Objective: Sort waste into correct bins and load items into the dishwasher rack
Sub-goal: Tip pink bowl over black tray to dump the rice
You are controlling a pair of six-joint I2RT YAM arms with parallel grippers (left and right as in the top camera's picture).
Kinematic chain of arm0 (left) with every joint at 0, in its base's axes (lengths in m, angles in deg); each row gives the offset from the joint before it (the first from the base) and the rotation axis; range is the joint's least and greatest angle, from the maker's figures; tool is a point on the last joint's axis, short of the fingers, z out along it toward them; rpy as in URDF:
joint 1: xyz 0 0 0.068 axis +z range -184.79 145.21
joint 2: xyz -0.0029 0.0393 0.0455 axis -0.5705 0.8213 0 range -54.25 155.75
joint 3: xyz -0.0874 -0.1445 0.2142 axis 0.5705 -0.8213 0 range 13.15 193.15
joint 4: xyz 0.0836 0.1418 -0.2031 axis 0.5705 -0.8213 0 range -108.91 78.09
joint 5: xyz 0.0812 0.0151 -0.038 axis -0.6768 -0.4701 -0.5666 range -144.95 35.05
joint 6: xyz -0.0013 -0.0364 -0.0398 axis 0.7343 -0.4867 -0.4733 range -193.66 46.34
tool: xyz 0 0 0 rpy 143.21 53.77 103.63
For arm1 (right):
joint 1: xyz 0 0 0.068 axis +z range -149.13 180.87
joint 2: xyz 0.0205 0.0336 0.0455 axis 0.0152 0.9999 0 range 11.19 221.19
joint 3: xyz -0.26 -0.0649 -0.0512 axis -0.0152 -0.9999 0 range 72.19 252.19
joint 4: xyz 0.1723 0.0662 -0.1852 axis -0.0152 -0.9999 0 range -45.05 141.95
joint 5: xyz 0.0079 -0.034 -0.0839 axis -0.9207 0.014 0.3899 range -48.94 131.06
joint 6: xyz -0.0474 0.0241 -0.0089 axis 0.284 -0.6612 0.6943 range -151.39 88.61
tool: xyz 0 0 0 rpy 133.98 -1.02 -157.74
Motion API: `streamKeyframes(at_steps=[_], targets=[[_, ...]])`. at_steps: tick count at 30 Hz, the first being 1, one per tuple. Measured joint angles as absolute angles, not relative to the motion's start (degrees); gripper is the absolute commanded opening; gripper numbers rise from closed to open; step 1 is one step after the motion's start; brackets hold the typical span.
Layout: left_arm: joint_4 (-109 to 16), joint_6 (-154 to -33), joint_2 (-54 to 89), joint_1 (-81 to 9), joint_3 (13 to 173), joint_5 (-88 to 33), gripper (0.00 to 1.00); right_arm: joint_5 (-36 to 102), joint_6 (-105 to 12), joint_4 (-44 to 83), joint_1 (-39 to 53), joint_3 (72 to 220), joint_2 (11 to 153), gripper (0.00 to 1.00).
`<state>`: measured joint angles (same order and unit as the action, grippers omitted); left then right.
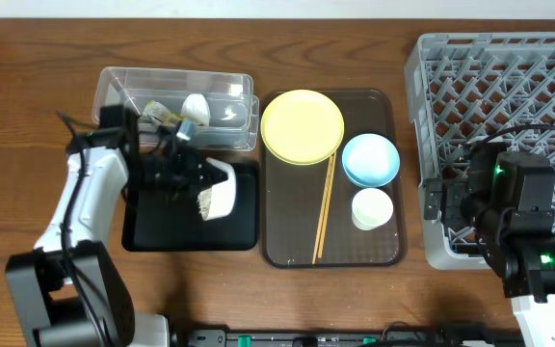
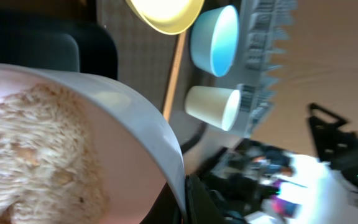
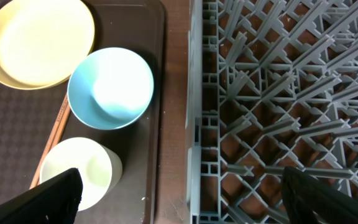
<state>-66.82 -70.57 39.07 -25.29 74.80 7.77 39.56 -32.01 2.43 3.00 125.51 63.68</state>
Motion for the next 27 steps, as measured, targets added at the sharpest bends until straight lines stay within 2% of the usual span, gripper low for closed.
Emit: streamKeyframes(at_steps=[8,14,27], targets=[[-66.1,-69.0,46.0,-20.1,70.7,21.0,0.06,39.6,-32.0,2.1,3.0,125.5,63.7,0.99],[-65.9,-72.3,48.4,-19.0,70.7,29.6,0.06,39.6,-32.0,2.1,3.0,125.5,63.7,0.99],[-65.9,-89.0,48.4,-17.9,70.7,33.5,0.06,39.6,-32.0,2.1,3.0,125.5,63.7,0.99]])
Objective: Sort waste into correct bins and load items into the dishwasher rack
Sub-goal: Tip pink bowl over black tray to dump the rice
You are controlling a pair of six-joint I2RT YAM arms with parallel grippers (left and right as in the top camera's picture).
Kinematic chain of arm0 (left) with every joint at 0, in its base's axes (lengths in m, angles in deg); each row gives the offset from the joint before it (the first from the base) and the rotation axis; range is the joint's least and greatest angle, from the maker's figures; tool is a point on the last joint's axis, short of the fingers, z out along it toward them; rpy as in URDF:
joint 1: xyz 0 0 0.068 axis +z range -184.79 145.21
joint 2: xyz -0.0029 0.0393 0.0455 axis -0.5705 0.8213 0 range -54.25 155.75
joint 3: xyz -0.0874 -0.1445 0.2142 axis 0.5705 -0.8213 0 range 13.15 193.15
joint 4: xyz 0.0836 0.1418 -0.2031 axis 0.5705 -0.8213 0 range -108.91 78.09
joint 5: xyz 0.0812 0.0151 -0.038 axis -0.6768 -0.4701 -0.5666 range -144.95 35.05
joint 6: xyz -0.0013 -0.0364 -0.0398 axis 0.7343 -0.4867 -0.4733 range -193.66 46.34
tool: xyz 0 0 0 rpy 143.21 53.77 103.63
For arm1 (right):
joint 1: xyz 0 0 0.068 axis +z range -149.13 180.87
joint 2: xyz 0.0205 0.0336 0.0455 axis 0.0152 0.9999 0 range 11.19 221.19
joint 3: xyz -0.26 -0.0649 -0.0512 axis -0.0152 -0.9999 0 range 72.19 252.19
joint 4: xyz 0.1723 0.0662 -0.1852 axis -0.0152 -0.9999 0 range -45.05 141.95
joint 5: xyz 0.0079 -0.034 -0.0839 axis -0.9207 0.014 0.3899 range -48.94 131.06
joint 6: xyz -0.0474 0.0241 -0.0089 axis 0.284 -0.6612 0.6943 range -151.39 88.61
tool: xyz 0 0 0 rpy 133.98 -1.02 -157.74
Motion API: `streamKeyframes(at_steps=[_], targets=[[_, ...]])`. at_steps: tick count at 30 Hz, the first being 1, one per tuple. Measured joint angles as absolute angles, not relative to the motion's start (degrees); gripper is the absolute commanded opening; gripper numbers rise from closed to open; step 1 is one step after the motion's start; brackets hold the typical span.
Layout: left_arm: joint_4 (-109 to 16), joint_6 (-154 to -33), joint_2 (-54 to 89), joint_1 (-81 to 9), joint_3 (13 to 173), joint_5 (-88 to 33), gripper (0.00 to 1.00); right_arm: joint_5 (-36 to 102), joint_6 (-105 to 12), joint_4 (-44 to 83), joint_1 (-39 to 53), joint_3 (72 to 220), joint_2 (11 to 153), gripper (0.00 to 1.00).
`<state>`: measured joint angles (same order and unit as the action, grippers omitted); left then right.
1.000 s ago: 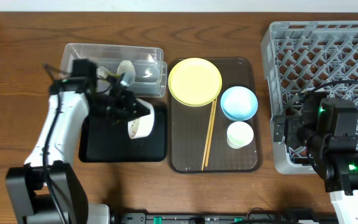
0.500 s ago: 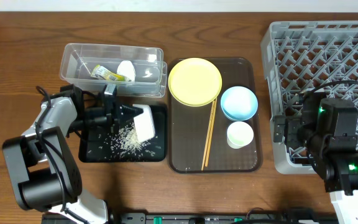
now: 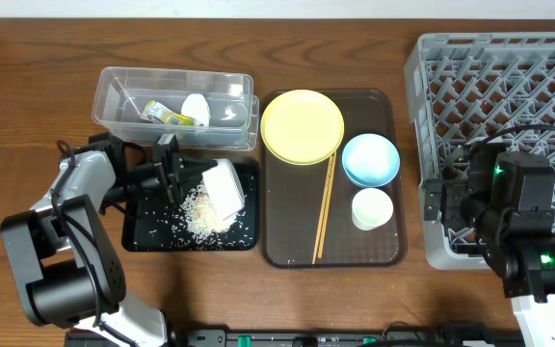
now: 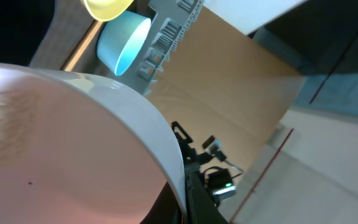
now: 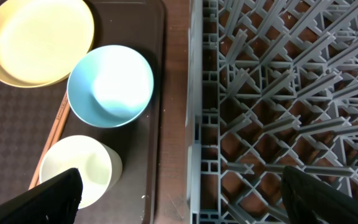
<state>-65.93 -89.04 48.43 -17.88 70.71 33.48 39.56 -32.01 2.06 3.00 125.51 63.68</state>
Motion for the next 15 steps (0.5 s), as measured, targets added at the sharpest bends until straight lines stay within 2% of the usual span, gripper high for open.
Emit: streamKeyframes(at_steps=[15], targets=[[-65.9,-96.6,48.4,-17.2,70.7,33.7,0.06,39.6,-32.0,2.1,3.0,125.5,63.7,0.99]])
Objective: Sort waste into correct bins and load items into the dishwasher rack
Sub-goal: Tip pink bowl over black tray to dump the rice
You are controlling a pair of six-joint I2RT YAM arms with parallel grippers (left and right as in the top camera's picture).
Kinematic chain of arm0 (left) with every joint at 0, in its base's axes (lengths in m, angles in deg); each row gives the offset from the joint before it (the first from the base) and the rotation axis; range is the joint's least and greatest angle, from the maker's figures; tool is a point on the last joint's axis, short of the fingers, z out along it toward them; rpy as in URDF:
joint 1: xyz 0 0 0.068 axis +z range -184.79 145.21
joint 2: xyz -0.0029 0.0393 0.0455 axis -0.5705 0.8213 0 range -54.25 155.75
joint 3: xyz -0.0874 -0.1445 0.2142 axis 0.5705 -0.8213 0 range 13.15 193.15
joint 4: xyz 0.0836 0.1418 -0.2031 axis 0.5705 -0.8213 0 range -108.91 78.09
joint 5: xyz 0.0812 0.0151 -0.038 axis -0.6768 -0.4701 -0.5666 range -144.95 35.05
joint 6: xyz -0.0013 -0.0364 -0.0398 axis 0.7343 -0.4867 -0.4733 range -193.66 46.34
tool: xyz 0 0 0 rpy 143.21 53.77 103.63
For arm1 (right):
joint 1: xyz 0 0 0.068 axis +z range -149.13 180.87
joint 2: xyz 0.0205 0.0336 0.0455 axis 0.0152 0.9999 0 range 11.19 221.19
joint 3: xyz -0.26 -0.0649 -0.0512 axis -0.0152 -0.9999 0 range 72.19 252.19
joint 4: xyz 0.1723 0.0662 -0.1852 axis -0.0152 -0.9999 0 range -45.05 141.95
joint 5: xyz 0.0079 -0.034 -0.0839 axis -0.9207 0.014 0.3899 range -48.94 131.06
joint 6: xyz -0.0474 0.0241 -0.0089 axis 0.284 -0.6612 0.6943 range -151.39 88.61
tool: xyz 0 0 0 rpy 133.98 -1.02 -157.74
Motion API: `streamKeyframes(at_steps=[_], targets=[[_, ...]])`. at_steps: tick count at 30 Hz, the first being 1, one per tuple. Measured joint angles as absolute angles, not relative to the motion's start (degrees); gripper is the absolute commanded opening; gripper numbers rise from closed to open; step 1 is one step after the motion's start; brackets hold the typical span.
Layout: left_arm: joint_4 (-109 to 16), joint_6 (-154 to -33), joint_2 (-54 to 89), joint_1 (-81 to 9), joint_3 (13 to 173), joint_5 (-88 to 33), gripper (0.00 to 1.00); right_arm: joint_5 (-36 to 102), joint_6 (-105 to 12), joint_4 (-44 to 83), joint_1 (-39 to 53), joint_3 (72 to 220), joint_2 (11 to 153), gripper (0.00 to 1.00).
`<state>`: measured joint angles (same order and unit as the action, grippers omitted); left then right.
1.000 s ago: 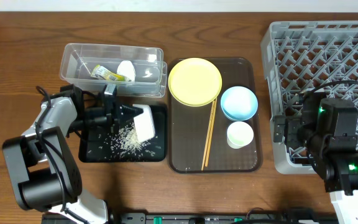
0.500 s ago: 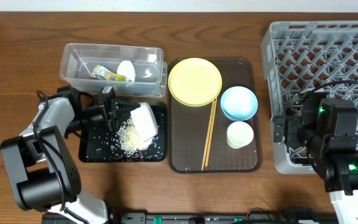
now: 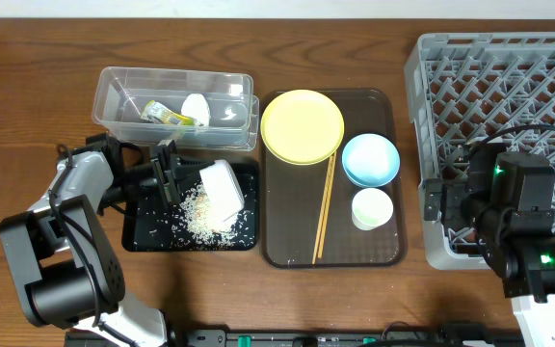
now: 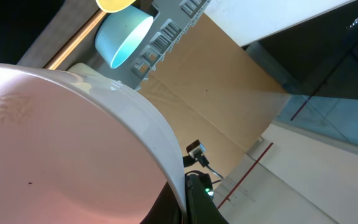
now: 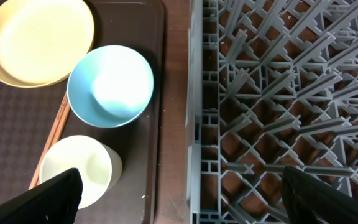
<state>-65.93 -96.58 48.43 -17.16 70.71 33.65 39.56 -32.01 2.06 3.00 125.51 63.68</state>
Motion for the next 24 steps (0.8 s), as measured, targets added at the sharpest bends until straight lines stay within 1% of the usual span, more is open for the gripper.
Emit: streamKeyframes(at_steps=[5,7,9,11,24], targets=[[-65.6,-97.9,48.4,-17.1,70.7,33.7,0.06,39.5,-32.0,2.1,3.0,125.5,63.7,0.99],[-61.9,-97.5,48.4,-17.2,70.6,33.8,0.06,39.6,-32.0,2.1,3.0,125.5,63.7,0.99],[-55.4,-94.7,48.4,-17.1,70.6,33.7,0.06,39.6,-32.0,2.0,3.0,125.5,63.7,0.99],[-52.1,-91.5,48.4,-17.0,70.6,33.7,0.06,39.6,-32.0,2.0,3.0,125.5,63.7,0.99],[-51.9,-86.5,46.6,-17.0,70.6,33.5,0.06,39.6,-32.0,2.0,3.0,125.5,63.7,0.99]])
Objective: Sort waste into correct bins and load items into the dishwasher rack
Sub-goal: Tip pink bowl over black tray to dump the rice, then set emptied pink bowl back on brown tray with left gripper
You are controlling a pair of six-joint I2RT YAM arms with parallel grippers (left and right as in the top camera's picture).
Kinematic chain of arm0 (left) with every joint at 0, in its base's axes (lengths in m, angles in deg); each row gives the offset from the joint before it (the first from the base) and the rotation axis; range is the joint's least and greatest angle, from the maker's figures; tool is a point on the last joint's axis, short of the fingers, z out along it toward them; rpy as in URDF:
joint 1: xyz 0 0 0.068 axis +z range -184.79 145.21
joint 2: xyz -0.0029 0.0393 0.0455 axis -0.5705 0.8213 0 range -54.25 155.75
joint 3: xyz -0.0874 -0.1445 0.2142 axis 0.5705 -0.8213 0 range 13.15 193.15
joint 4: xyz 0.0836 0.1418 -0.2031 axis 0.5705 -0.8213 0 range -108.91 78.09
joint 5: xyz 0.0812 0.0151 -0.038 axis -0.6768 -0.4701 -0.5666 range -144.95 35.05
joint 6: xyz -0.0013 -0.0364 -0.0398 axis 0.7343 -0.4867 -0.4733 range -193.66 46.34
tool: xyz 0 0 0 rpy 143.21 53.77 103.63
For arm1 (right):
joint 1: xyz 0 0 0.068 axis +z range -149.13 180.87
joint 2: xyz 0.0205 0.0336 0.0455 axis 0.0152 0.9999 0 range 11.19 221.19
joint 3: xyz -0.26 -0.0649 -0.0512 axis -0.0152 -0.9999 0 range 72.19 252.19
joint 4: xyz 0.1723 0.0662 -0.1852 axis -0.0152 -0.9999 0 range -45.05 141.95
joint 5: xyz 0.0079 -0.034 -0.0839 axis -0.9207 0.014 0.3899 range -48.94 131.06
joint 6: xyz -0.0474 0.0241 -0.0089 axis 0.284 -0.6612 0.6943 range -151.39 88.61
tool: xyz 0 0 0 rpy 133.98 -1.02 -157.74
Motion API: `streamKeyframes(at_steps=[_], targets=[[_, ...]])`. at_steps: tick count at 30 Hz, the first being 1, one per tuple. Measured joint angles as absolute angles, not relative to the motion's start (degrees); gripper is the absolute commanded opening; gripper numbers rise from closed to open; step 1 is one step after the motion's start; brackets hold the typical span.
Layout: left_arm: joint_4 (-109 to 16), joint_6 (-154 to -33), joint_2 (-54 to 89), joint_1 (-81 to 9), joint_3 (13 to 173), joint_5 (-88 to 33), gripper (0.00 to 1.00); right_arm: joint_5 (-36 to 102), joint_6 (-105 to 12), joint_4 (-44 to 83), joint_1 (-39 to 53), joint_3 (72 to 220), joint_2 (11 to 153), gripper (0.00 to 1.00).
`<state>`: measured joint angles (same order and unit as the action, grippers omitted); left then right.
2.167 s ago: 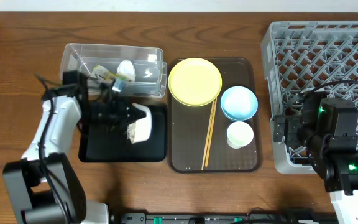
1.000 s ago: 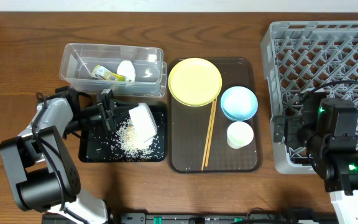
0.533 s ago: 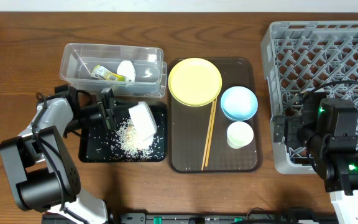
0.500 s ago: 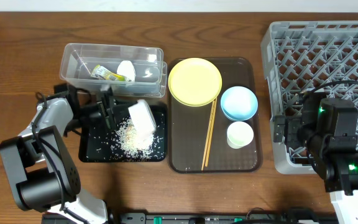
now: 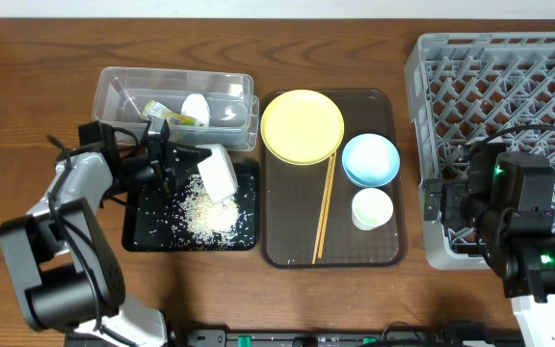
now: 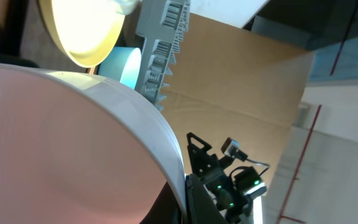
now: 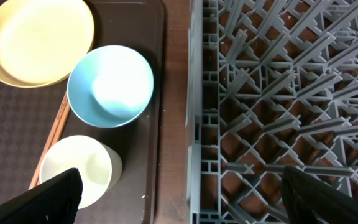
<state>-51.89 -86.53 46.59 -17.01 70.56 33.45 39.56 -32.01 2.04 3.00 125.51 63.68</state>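
Note:
My left gripper (image 5: pixel 173 166) is shut on the rim of a white bowl (image 5: pixel 217 173), held tipped over the black bin (image 5: pixel 143 236). Spilled rice (image 5: pixel 206 214) lies in a heap on that bin's floor. In the left wrist view the bowl's pinkish inside (image 6: pixel 67 143) fills the frame and looks empty. On the brown tray (image 5: pixel 287 246) sit a yellow plate (image 5: pixel 302 125), a blue bowl (image 5: pixel 370 159), a pale cup (image 5: pixel 372 208) and chopsticks (image 5: pixel 324 207). My right gripper (image 7: pixel 179 205) hangs open over the edge of the grey dishwasher rack (image 5: pixel 509 87).
A clear plastic bin (image 5: pixel 176 108) holding wrappers stands behind the black bin. The rack takes up the right end of the wooden table (image 5: pixel 27 87). The right arm's body (image 5: pixel 514 217) covers the rack's near left corner.
The left gripper has lifted the white bowl a little toward the back of the black bin. The rice heap and the right arm are unchanged.
First the left gripper held the bowl over the black bin with rice still inside. By the following moment the rice lay scattered in the bin and the bowl was tipped over it. The bowl has stayed tilted and empty since, shifting slightly back.

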Motion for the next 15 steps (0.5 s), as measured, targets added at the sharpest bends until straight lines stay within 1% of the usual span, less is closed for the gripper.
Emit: streamKeyframes(at_steps=[3,7,11,15], targets=[[-51.9,-85.5,43.0,-17.7,70.6,30.7,0.06,39.6,-32.0,2.1,3.0,125.5,63.7,0.99],[-50.9,-85.1,35.9,-23.5,70.6,19.5,0.06,39.6,-32.0,2.1,3.0,125.5,63.7,0.99],[-46.7,-84.5,30.4,-35.5,70.6,5.8,0.06,39.6,-32.0,2.1,3.0,125.5,63.7,0.99],[-41.2,-84.1,28.8,-49.6,70.6,-7.5,0.06,39.6,-32.0,2.1,3.0,125.6,63.7,0.99]])
